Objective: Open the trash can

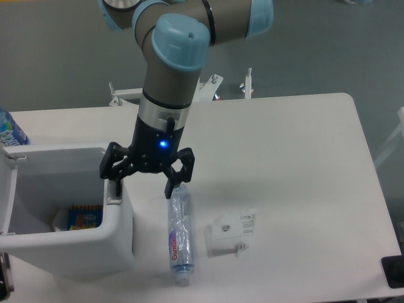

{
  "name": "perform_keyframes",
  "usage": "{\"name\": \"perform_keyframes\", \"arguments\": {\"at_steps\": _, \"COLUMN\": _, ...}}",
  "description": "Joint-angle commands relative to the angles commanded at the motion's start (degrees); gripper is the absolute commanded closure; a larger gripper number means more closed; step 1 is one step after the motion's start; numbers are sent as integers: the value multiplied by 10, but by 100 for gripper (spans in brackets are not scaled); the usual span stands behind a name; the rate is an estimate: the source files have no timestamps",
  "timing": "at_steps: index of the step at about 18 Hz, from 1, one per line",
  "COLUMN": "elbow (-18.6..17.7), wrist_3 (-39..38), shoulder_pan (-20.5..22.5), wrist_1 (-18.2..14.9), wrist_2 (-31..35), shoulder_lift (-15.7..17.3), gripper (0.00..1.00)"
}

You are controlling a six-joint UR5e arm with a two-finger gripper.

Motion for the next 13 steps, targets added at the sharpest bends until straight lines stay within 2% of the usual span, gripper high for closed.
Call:
{"name": "perform_keyframes", "arguments": {"at_steps": 4, "elbow": 16, "wrist_3": 1, "shoulder_pan": 2, "wrist_1": 16, "wrist_2": 3, "shoulder_lift": 2, "gripper": 0}}
{"name": "perform_keyframes", "arguments": {"at_steps": 6, "elbow": 39, "wrist_3": 2, "shoulder_pan": 9, "wrist_1": 25, "wrist_2": 13, "shoulder_lift": 1, "gripper": 0}}
{"name": "perform_keyframes", "arguments": {"at_steps": 10, "elbow": 79, "wrist_3": 11, "shoulder_pan": 46, "wrist_1": 44, "wrist_2": 56, "shoulder_lift": 0, "gripper": 0}}
{"name": "perform_keyframes", "arguments": {"at_steps": 13, "elbow": 91, "wrist_3": 44, "shoulder_pan": 82, "wrist_1": 45, "wrist_2": 74, "shoulder_lift": 3, "gripper": 0}}
